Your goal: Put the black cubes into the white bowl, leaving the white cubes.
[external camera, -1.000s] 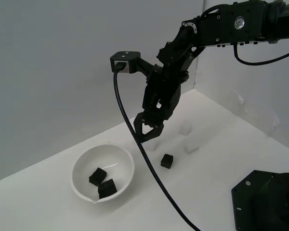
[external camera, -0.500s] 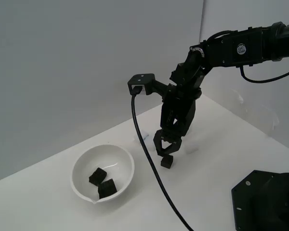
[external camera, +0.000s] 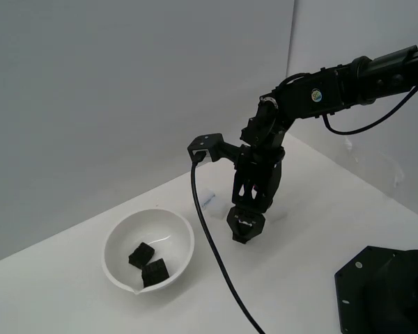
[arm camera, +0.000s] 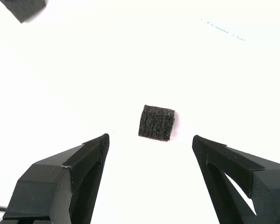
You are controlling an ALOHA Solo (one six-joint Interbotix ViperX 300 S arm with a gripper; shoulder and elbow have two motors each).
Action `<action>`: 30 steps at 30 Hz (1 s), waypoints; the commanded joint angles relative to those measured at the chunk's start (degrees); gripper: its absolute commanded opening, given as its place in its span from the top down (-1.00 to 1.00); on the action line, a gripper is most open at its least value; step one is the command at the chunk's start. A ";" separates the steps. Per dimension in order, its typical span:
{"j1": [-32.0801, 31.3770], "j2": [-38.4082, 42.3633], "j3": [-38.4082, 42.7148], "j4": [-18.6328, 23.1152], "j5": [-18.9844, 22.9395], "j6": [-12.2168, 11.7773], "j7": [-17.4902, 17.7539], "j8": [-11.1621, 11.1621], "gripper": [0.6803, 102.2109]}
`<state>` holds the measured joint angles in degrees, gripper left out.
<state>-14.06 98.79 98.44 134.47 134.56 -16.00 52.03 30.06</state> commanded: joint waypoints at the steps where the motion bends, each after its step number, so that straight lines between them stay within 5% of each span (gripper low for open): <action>1: -0.53 0.44 0.70 -0.26 -0.53 -0.97 0.44 0.53 -0.96; 26: -1.67 -3.96 -3.87 -0.09 -0.44 -2.02 -3.96 0.53 -0.91; 30: -1.76 -5.01 -4.83 0.00 -0.26 -2.02 -3.96 0.53 -0.55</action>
<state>-15.03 93.08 92.64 134.47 134.65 -17.58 48.08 30.06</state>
